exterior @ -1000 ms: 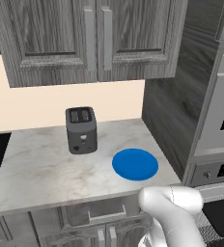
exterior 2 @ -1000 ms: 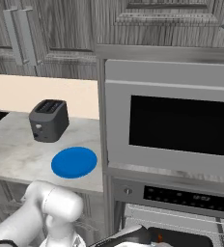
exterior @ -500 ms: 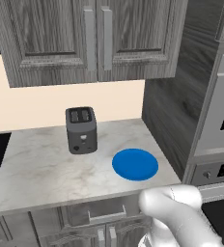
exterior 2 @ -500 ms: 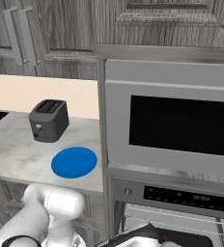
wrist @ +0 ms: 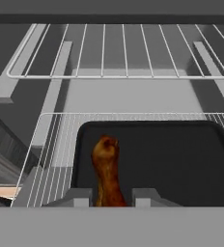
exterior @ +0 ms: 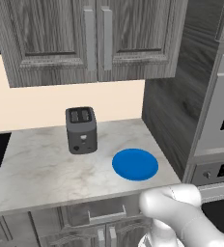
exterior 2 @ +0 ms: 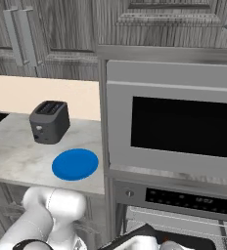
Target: Place the chicken drumstick on the bottom rack of the oven.
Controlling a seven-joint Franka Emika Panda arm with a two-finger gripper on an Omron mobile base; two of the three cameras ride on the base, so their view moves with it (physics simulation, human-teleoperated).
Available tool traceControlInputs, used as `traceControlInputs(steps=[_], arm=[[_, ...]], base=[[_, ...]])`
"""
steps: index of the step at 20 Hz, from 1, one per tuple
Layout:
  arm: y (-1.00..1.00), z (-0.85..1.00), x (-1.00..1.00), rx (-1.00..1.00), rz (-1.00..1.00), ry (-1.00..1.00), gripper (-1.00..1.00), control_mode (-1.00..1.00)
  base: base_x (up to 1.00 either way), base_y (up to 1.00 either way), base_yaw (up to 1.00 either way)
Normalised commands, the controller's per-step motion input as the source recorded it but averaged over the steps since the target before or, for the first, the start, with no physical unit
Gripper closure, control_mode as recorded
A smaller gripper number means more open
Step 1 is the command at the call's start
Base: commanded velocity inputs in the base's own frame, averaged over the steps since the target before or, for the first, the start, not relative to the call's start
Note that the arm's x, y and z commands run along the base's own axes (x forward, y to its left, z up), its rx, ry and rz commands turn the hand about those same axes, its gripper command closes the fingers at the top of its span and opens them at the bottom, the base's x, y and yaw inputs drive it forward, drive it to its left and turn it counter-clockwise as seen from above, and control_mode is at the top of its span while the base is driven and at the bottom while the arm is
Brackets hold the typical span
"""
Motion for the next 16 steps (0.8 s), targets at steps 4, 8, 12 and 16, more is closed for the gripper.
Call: traceControlInputs(steps=[4,8,12,16], arm=[[0.00,-0.11,0.22,0.00,0.00,0.06,1.00,-1.00],[0.00,-0.18,0.18,0.00,0.00,0.01,1.00,-1.00],[0.00,-0.30,0.22,0.00,0.00,0.01,1.00,-1.00],[0.00,-0.31,0.23,0.00,0.00,0.00,1.00,-1.00]], base=[[0.00,0.00,0.00],[0.00,0.00,0.00],[0.00,0.00,0.00],[0.00,0.00,0.00]])
